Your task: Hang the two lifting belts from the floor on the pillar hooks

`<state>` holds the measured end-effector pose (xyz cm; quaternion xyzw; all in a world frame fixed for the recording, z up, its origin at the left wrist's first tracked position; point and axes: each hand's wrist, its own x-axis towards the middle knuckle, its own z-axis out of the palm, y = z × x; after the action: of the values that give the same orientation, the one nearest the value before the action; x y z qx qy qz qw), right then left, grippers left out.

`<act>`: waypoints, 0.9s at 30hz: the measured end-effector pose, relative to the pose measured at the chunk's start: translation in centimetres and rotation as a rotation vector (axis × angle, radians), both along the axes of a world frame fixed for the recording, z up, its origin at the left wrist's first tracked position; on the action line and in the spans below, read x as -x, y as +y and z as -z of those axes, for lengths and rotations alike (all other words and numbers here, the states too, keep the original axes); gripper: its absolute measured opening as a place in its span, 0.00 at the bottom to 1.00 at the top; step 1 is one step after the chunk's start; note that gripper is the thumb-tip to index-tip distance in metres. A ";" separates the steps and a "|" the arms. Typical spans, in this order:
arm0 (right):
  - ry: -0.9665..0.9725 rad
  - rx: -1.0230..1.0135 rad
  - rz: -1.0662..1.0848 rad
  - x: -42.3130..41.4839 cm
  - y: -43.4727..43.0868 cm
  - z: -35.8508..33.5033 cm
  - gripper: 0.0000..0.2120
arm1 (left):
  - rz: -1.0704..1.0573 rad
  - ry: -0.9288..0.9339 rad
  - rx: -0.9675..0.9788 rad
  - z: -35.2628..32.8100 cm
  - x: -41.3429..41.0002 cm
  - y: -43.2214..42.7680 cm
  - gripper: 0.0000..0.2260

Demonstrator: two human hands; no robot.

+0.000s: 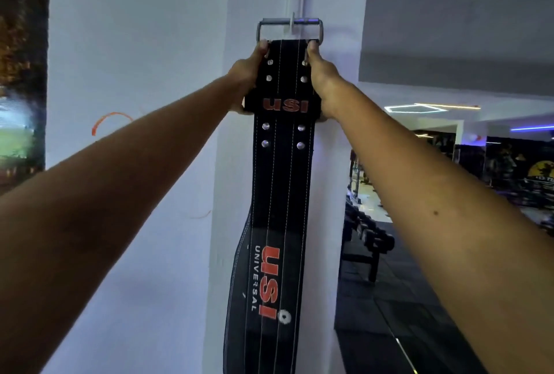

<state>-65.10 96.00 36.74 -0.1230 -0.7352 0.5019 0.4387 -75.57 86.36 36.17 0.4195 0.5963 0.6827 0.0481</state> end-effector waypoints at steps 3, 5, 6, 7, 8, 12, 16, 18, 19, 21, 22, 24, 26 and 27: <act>0.074 0.035 -0.040 -0.3 -0.3 2.7 0.32 | 0.106 -0.057 0.035 2.2 -0.1 -1.5 0.18; 0.157 0.052 0.003 0.5 0.3 4.8 0.36 | 0.128 -0.086 -0.097 4.4 -0.1 -1.3 0.14; 0.200 0.055 0.011 0.8 0.3 6.0 0.36 | 0.132 -0.093 -0.168 5.6 -0.3 -1.0 0.13; 0.230 0.047 0.019 0.9 0.0 7.3 0.36 | 0.132 -0.092 -0.231 6.8 -0.6 -0.9 0.13; 0.238 0.031 0.028 0.8 -0.6 8.7 0.35 | 0.128 -0.078 -0.279 7.8 -1.1 -0.8 0.13; 0.179 -0.078 0.068 0.4 -1.6 15.9 0.21 | 0.035 0.005 -0.251 11.4 -2.3 -0.6 0.20; 0.103 0.010 0.061 -0.1 -2.0 22.2 0.21 | -0.071 0.039 -0.084 19.7 -2.7 -0.8 0.20; 0.029 0.004 0.089 -0.8 -2.4 25.0 0.19 | -0.039 -0.008 -0.053 24.2 -2.7 -1.4 0.20; -0.006 -0.004 0.101 -1.2 -2.6 26.6 0.17 | -0.042 -0.025 -0.033 26.5 -2.5 -1.7 0.20; -0.080 -0.003 0.119 -1.9 -3.0 30.2 0.12 | -0.038 -0.086 -0.007 30.8 -3.1 -2.4 0.16; -0.105 0.005 0.124 -2.2 -3.3 31.8 0.11 | -0.027 -0.142 0.000 32.9 -3.4 -2.7 0.14; -0.129 0.031 0.115 -2.5 -4.0 34.2 0.10 | -0.009 -0.259 0.036 36.5 -4.0 -3.4 0.15; -0.123 0.059 0.099 -2.8 -4.9 35.4 0.11 | 0.020 -0.336 0.109 39.2 -4.6 -4.3 0.16; -0.129 0.064 0.100 -3.0 -5.2 35.4 0.14 | 0.038 -0.352 0.140 39.8 -5.0 -4.7 0.16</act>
<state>-62.12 90.83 1.39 -0.2056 -0.7383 0.4937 0.4110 -70.57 81.64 -3.67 0.3006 0.6165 0.7015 0.1937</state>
